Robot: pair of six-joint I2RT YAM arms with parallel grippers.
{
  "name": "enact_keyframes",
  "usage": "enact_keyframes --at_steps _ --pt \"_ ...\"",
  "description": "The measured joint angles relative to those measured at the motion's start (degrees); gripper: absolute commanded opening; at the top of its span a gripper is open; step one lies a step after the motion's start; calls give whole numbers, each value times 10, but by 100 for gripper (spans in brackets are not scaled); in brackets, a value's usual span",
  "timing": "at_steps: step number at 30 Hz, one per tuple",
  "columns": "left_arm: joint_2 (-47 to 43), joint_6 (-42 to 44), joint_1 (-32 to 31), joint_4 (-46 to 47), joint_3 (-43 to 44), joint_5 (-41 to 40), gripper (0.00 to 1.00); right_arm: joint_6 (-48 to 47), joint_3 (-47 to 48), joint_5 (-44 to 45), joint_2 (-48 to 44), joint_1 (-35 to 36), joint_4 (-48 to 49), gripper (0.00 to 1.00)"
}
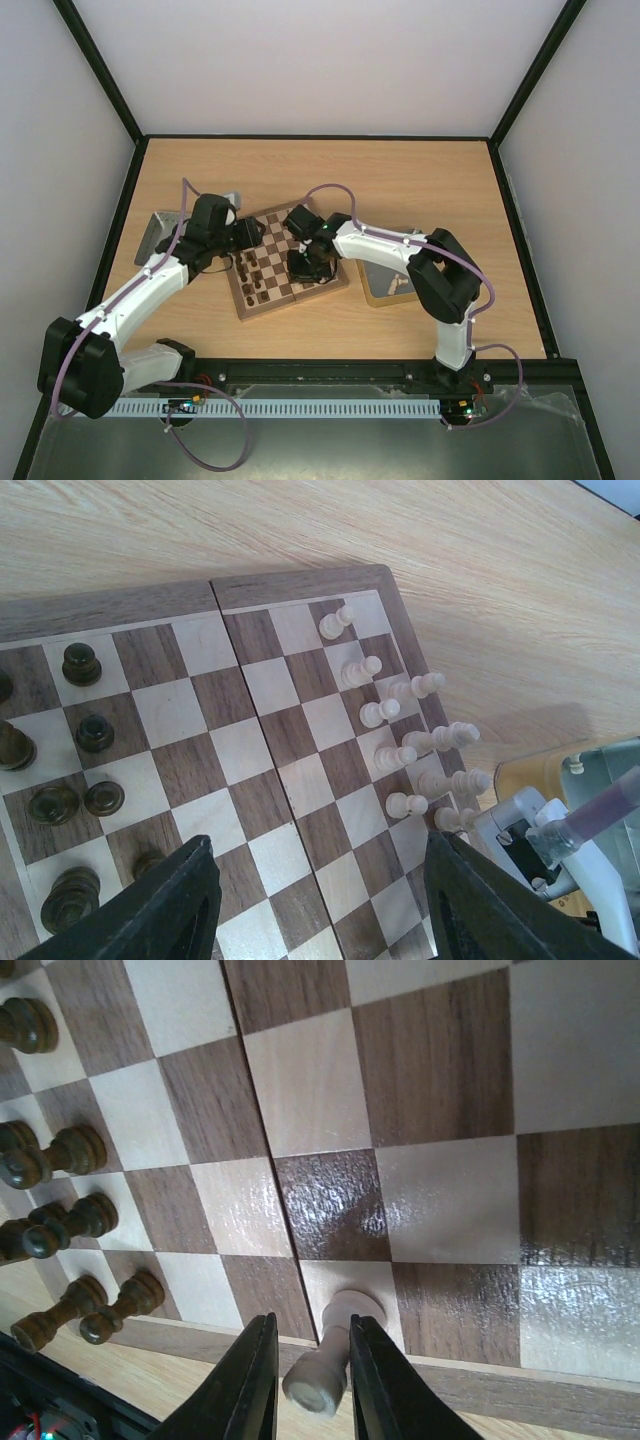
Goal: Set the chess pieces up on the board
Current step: Place the chess piece on the chessboard, then pick up the chess piece from the chessboard.
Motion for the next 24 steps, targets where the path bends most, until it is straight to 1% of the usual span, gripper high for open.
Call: enact_keyframes --at_steps 3,6,7,12,15,18,24 --pt "0 0 0 2 0 0 58 -2 7 2 0 0 -3 22" --pt "0 0 0 2 0 1 58 -7 8 12 0 0 -5 27" --pt "0 0 0 2 0 2 58 -11 8 20 0 1 -7 29" --pt "0 0 0 1 0 2 58 -34 8 71 -2 15 -22 34" --pt "0 1 0 1 0 2 58 -45 8 107 -8 34 -28 33" --pt "0 3 2 0 0 0 58 -50 8 133 -15 47 -29 31" --pt "0 8 7 -4 1 -1 58 -54 8 167 -17 56 -29 27"
